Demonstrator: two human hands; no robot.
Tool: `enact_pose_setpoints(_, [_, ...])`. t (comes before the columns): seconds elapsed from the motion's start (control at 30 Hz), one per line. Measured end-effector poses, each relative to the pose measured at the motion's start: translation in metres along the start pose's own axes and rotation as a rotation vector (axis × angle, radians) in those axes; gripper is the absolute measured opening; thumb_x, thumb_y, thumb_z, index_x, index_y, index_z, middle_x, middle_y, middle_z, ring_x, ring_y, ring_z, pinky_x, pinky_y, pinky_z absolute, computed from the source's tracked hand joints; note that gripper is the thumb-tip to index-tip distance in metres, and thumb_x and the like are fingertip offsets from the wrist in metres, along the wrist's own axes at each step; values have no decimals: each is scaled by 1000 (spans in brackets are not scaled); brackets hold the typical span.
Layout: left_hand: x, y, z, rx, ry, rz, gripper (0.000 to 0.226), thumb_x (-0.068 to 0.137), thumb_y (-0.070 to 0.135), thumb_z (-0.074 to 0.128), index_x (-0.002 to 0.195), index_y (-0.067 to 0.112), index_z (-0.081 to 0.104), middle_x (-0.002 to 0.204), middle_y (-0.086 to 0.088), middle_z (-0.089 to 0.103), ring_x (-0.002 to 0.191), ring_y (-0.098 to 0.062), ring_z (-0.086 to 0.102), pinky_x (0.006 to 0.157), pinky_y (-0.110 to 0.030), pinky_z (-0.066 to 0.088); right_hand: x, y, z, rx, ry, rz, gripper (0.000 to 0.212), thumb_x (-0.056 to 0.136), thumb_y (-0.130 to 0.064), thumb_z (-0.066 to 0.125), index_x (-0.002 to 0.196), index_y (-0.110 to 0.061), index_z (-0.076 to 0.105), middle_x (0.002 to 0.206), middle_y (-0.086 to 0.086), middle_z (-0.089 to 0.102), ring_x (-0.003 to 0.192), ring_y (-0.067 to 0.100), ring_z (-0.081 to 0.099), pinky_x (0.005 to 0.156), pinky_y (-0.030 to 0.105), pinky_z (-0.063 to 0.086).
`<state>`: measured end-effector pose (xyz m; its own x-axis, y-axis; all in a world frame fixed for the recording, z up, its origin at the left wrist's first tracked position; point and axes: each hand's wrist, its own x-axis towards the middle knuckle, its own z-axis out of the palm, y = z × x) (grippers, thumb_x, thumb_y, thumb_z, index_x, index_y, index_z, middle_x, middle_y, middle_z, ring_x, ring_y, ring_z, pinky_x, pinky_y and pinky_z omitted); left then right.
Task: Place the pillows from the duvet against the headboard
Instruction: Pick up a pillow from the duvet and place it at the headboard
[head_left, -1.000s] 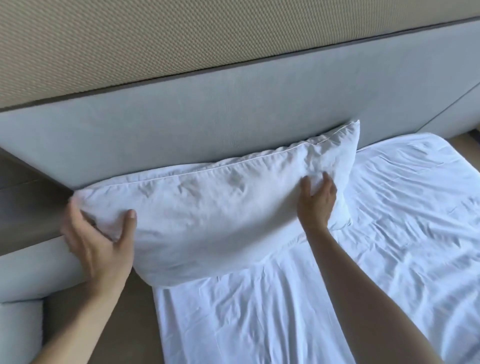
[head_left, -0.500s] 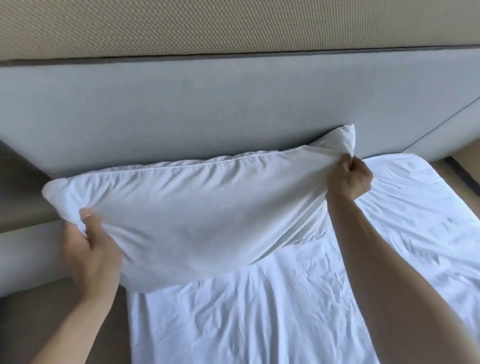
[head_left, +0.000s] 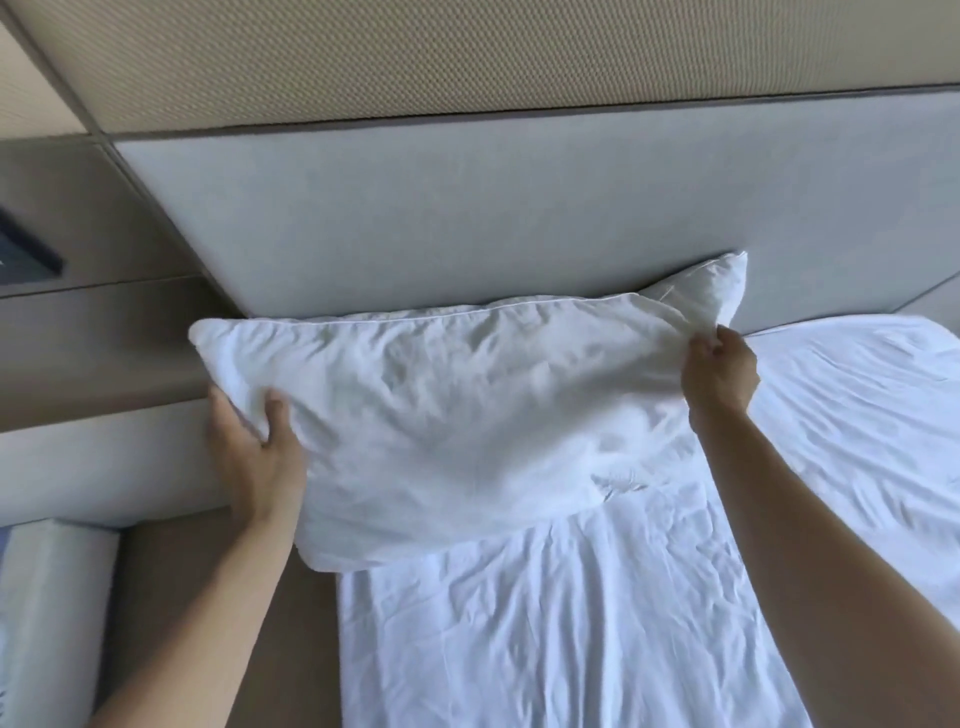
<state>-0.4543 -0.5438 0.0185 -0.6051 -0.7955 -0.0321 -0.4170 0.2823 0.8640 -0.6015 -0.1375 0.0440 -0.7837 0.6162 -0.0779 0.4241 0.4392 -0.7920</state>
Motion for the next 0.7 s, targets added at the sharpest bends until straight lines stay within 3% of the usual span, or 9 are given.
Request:
enact_pose_setpoints(0.07, [-16, 5, 2, 175, 38, 260, 81, 98, 52, 49, 158, 6, 19, 164, -19, 24, 152, -35, 22, 124, -51, 18, -22, 10, 12, -126, -56, -166, 60, 102, -40, 48, 154, -13, 35, 158, 13, 39, 145, 31, 35, 116, 35, 26])
enact_pose_setpoints(0.1, [-28, 12, 6, 278, 27, 427, 83, 99, 52, 50, 159, 7, 16, 167, -20, 15, 154, -35, 14, 125, -52, 9, -37, 12, 21, -172, -86, -276, 68, 103, -45, 47, 159, -15, 23, 166, 14, 22, 153, 30, 19, 123, 38, 14])
enact_pose_setpoints(0.17, [-55, 26, 24, 478, -98, 797, 80, 99, 54, 49, 160, 13, 18, 168, -18, 11, 156, -35, 8, 123, -55, -1, -71, 15, 40, -248, -144, -485, 73, 102, -54, 43, 161, -23, 14, 170, 13, 2, 156, 28, 2, 124, 45, 2])
enact_pose_setpoints(0.23, [-69, 27, 50, 653, -229, 1100, 81, 96, 61, 50, 160, 17, 25, 168, -16, 15, 155, -35, 12, 122, -63, 4, -98, 17, 59, -356, -256, -718, 73, 100, -61, 37, 161, -29, 14, 170, 12, -2, 157, 27, -4, 122, 49, -3])
enact_pose_setpoints(0.33, [-48, 5, 71, 819, -302, 1221, 90, 89, 75, 51, 160, 26, 26, 169, -9, 14, 156, -30, 13, 122, -63, 9, -97, 36, 75, -565, -392, -987, 72, 97, -71, 28, 160, -41, 11, 170, 12, -4, 156, 25, -8, 122, 54, -5])
enact_pose_setpoints(0.4, [-16, -13, 67, 884, -254, 1184, 96, 86, 80, 48, 160, 24, 24, 169, -8, 13, 156, -30, 13, 123, -62, 10, -63, 47, 67, -650, -328, -843, 72, 96, -73, 26, 158, -46, 3, 170, 10, -7, 156, 25, -8, 121, 59, -4])
enact_pose_setpoints(0.53, [13, -22, 49, 944, -188, 1188, 96, 92, 78, 37, 162, 16, 14, 170, -9, 11, 156, -27, 11, 123, -60, 10, -4, 67, 10, -850, -257, -256, 77, 92, -77, 9, 156, -42, -16, 168, 5, -18, 155, 27, -16, 118, 65, -10])
enact_pose_setpoints(0.7, [-23, -6, 41, 941, -264, 1134, 93, 93, 72, 30, 161, 12, 14, 170, -11, 9, 157, -30, 6, 122, -63, 4, -50, 66, -38, -915, -256, -301, 76, 94, -74, 9, 157, -39, -16, 168, 9, -19, 154, 29, -19, 119, 62, -14])
